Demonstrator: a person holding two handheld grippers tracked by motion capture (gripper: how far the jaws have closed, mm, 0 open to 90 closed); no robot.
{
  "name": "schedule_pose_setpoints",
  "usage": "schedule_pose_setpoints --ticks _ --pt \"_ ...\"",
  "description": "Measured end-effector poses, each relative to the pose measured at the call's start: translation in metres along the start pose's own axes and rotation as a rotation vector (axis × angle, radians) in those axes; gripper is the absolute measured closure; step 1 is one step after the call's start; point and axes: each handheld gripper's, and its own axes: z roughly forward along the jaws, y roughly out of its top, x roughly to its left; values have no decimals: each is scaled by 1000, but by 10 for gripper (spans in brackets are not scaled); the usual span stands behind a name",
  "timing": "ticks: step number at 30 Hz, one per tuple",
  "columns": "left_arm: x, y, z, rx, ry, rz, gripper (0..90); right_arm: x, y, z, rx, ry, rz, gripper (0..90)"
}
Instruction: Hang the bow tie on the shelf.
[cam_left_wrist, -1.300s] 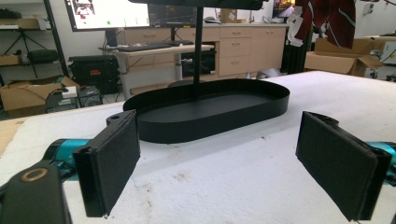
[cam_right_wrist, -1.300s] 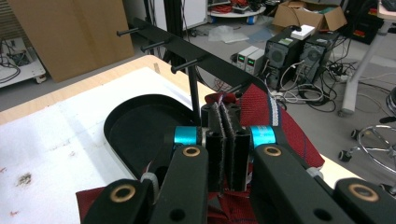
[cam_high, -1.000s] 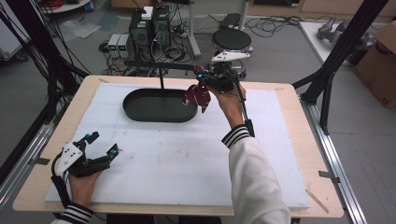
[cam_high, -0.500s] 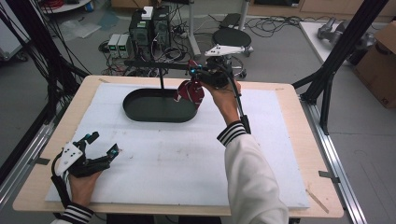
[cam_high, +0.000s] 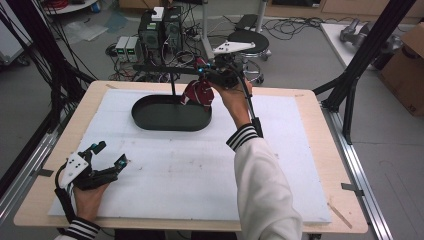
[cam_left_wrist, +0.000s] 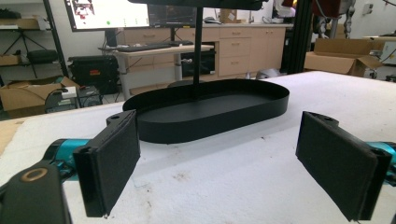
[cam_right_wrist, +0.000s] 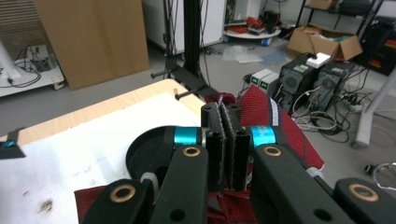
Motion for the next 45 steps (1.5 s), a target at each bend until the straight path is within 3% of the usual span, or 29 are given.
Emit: schedule_pose_setpoints --ticks 21,30,39,45 --pt "1 0 -1 -3 -2 -1 141 -12 14 25 -18 -44 17 885" --pt "1 0 -1 -9 -2 -6 141 -34 2 33 12 -92 61 885" --pt "1 -1 -2 -13 -1 -6 141 -41 -9 36 55 -100 85 885" --pt "1 -1 -2 -13 -2 -7 141 -45 -15 38 115 -85 95 885"
